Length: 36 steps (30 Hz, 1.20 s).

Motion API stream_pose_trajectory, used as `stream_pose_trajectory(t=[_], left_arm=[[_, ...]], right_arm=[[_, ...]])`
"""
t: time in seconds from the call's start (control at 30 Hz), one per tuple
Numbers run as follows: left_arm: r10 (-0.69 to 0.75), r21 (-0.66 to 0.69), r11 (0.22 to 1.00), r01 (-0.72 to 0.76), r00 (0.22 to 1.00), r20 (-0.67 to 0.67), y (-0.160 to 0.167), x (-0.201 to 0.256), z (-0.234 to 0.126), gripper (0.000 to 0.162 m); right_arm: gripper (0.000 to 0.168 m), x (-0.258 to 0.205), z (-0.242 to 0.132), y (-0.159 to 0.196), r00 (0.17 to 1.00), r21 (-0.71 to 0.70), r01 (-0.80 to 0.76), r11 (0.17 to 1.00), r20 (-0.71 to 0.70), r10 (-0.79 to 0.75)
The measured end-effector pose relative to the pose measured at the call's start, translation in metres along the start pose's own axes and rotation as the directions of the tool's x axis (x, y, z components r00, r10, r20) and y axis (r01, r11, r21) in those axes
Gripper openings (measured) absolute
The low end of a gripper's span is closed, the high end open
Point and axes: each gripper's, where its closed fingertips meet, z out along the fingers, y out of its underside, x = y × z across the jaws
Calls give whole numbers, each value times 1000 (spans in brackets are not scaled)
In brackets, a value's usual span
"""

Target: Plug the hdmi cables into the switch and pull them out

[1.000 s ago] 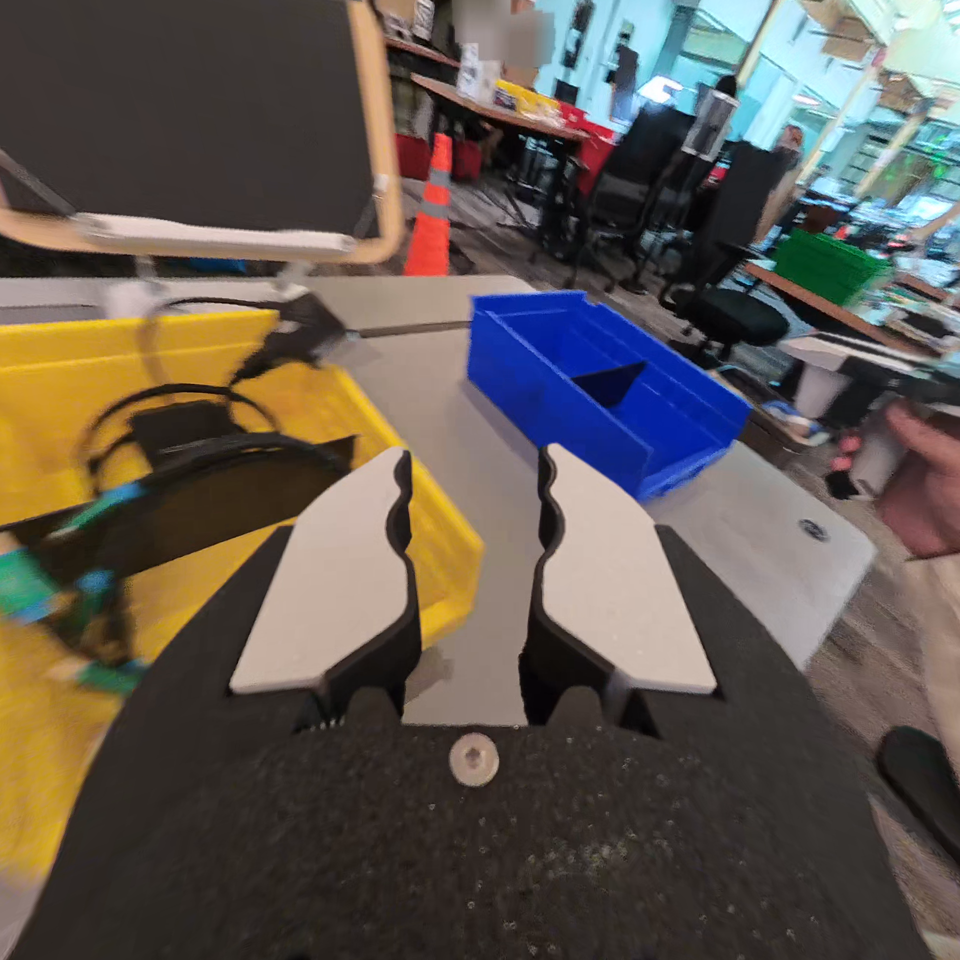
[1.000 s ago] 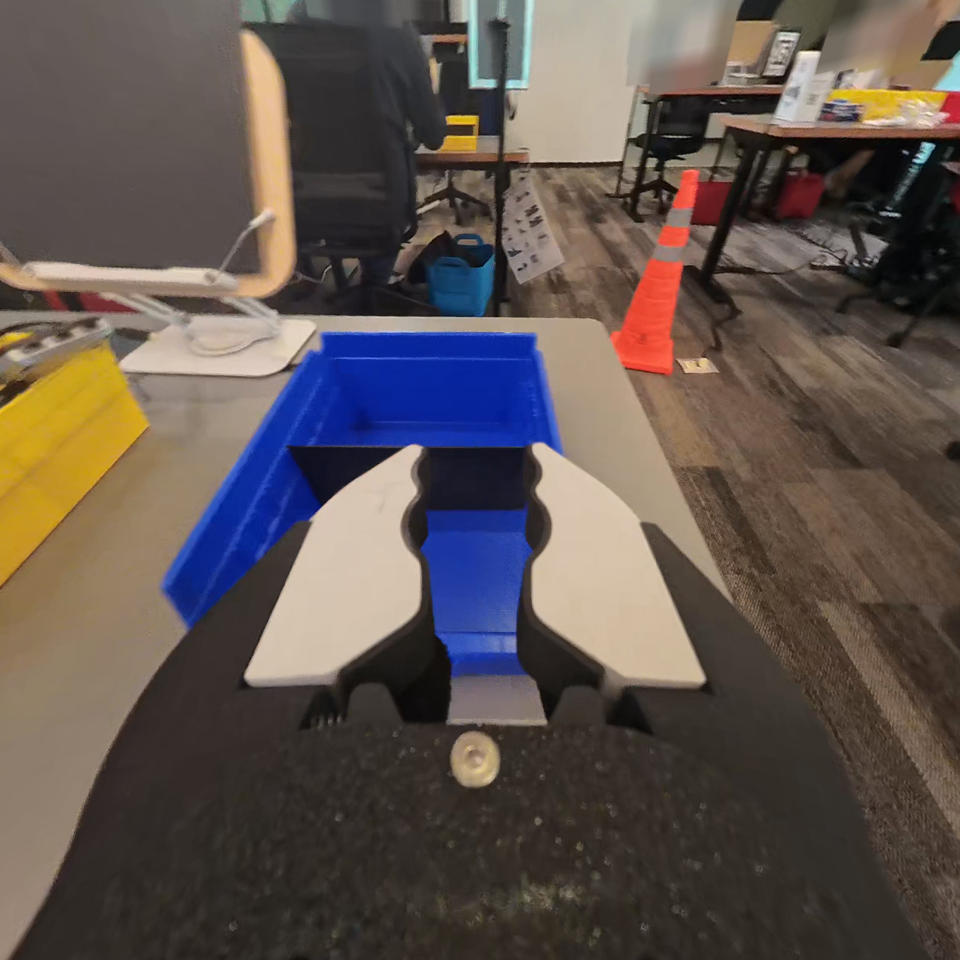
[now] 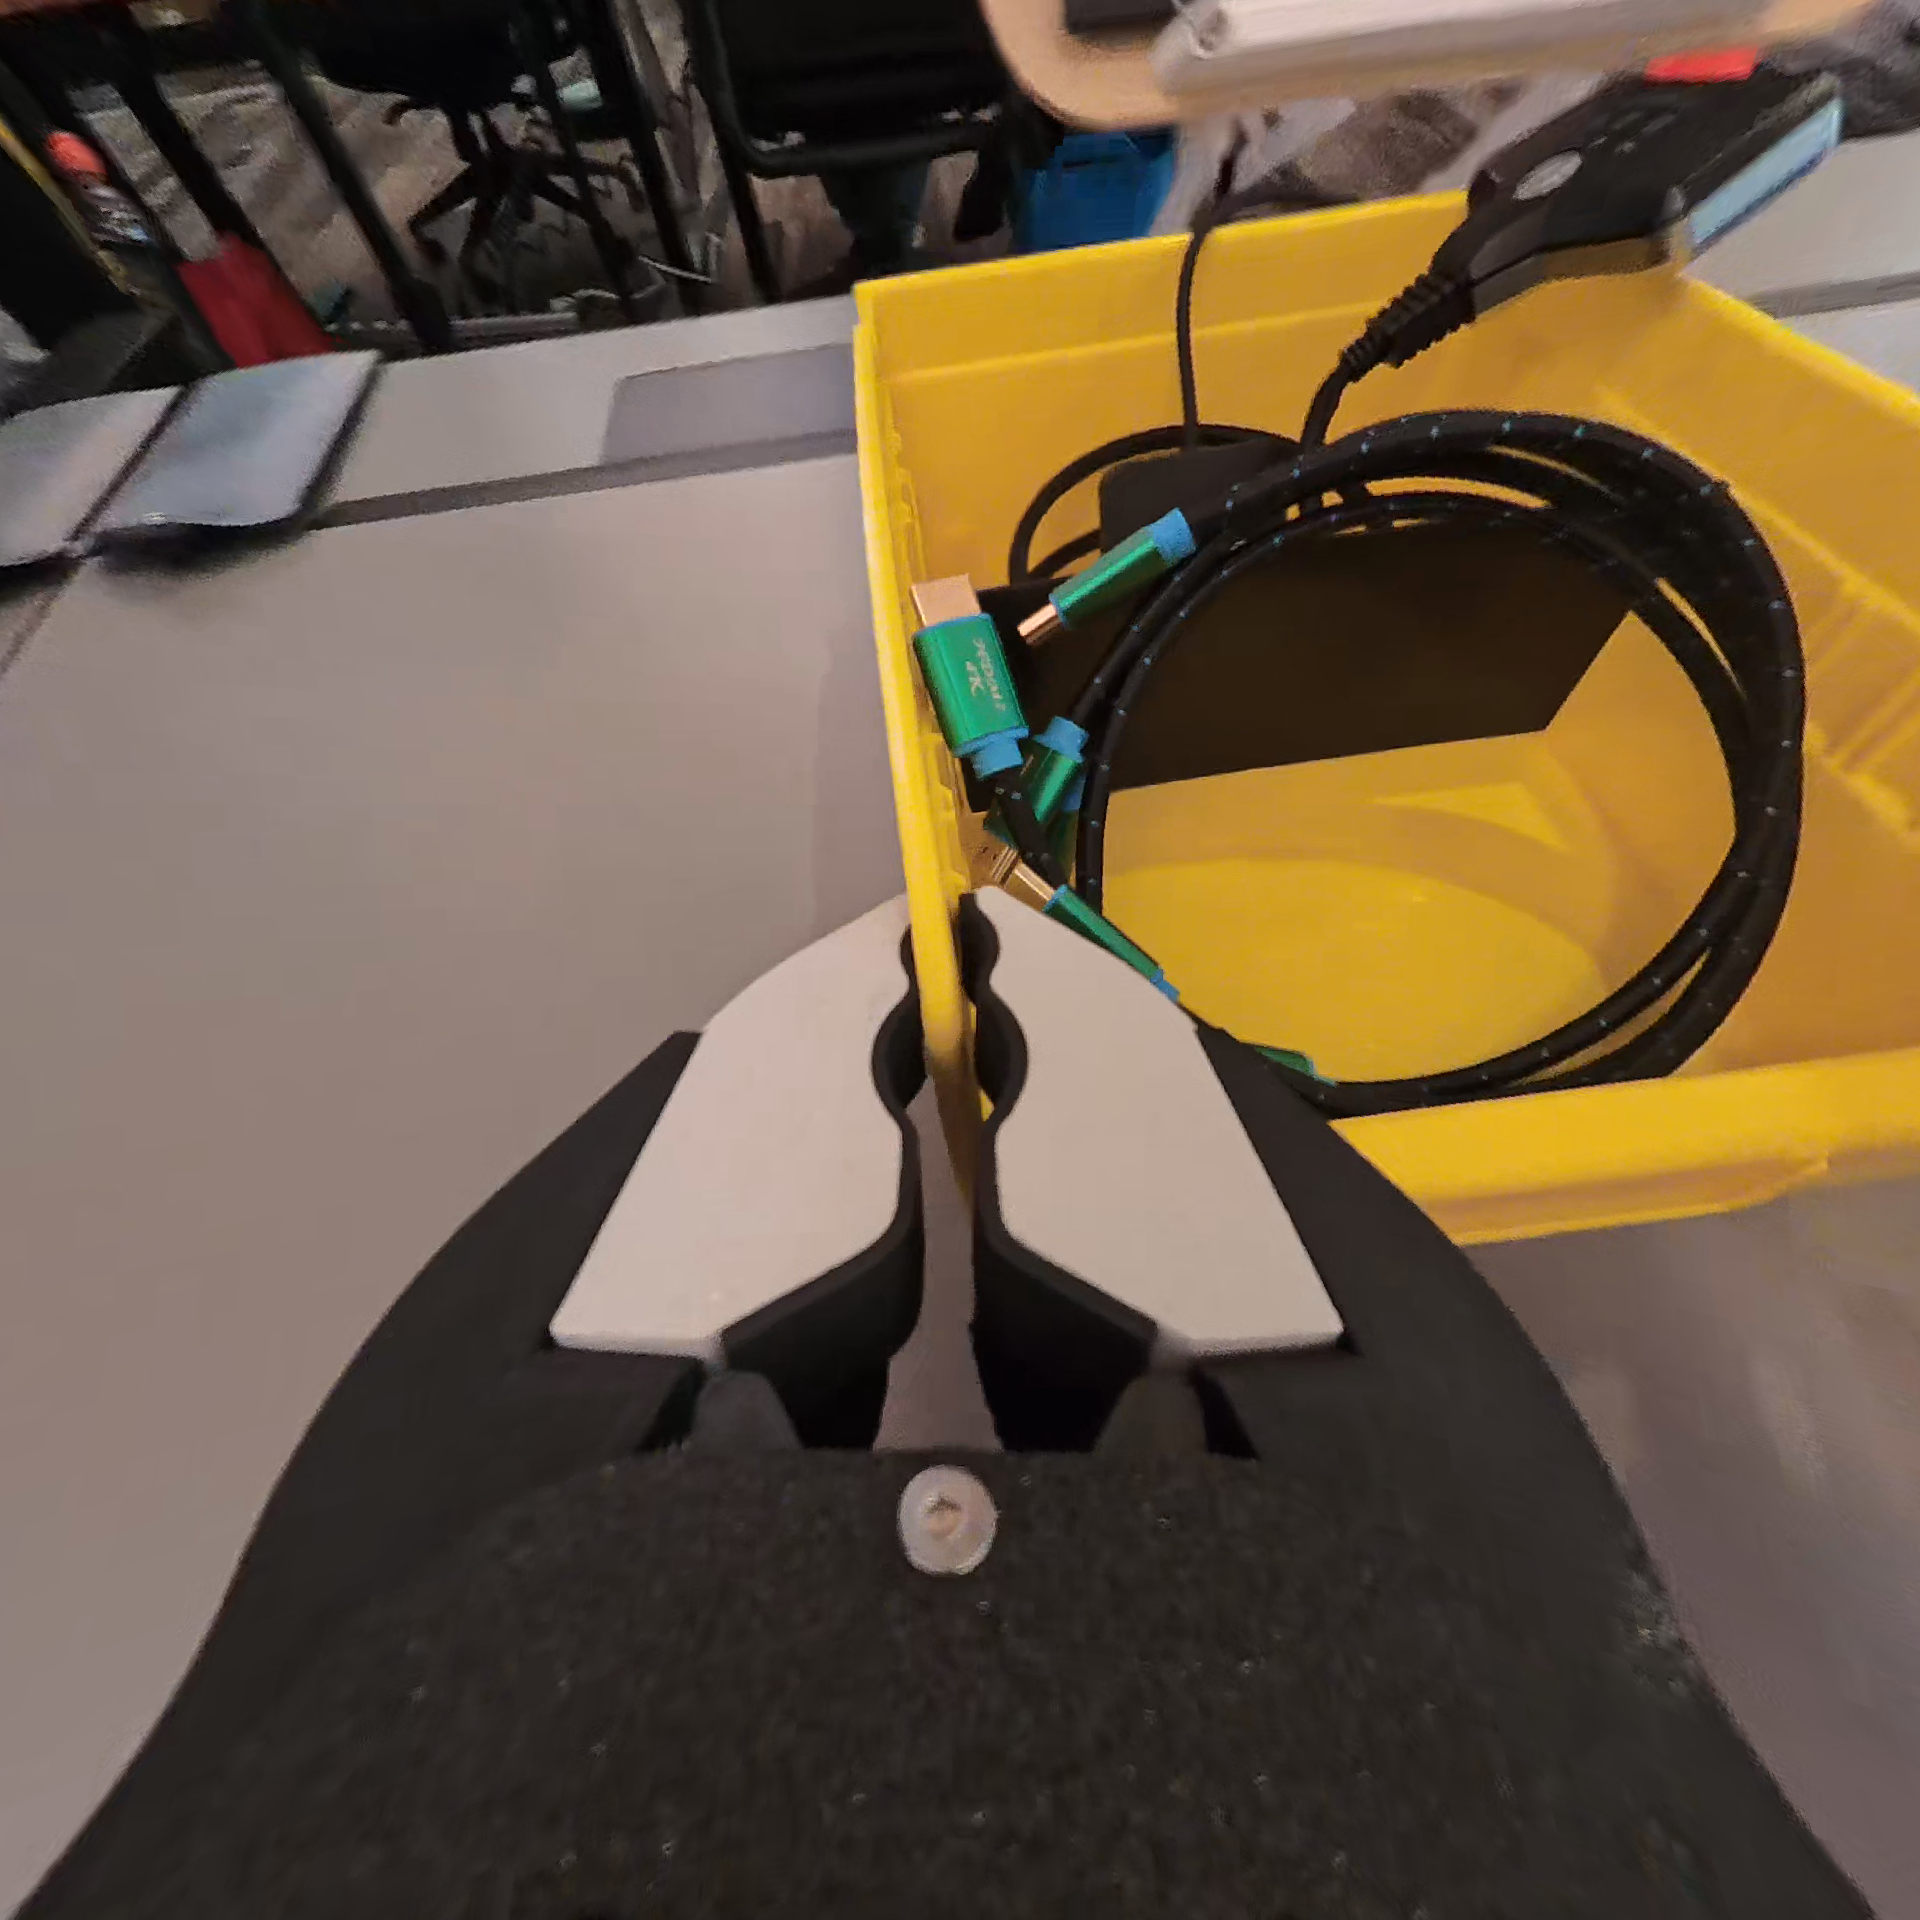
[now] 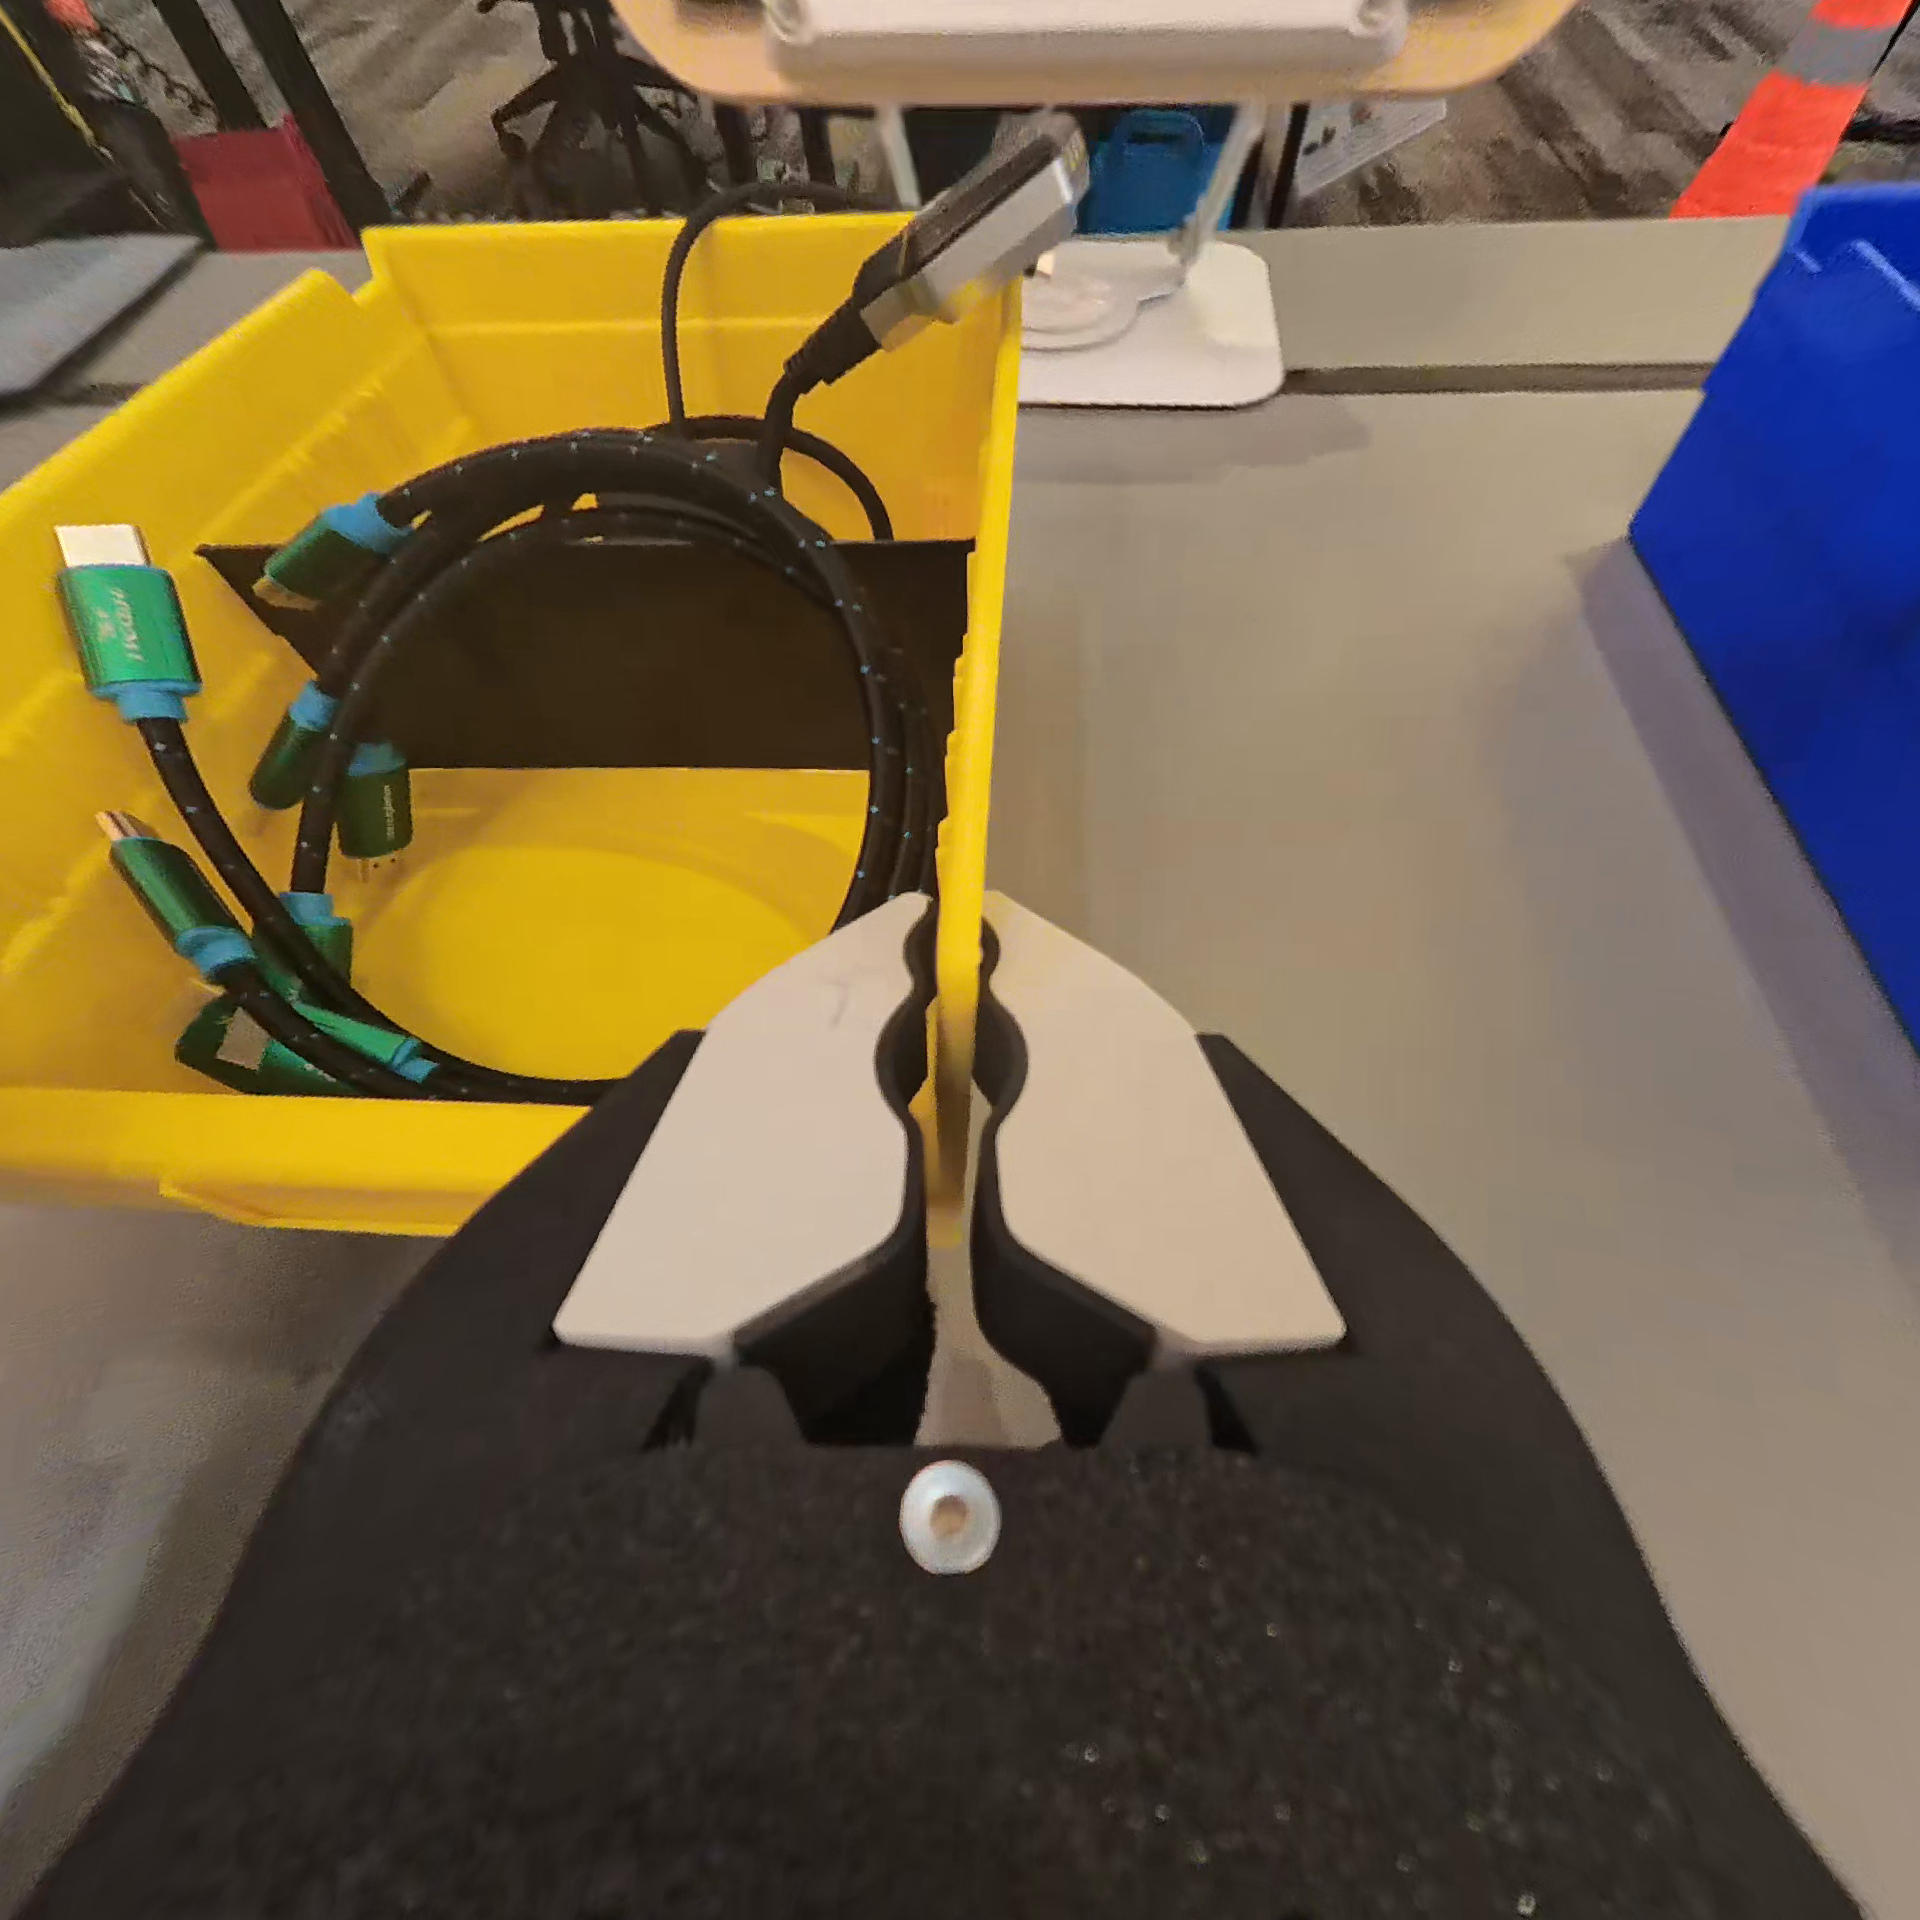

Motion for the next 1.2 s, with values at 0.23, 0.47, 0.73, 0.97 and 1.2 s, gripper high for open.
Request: stream_pose_trajectory(t=[0.23, 0.47, 0.73, 0.97, 1.2], left_arm=[[-150, 148, 980, 134, 983, 105, -18, -100, -34, 3], [-204, 33, 979, 201, 971, 127, 20, -176, -5, 1], [-233, -16, 972, 236, 965, 118, 44, -189, 9, 10], [-252, 282, 929, 239, 968, 11, -5, -176, -51, 30], [-6, 370, 926, 79, 981, -194, -16, -43, -85, 45]], right_arm=[[2, -99, -11, -34, 996, 146, 19, 989, 81, -31], [4, -179, 22, -7, 989, 49, 65, 997, 132, -71], [9, -196, 41, 17, 953, 104, 153, 983, 248, -174], [61, -156, -26, 47, 646, 151, 391, 908, 657, -388], [60, 46, -55, 59, 740, 184, 352, 918, 546, -393]])
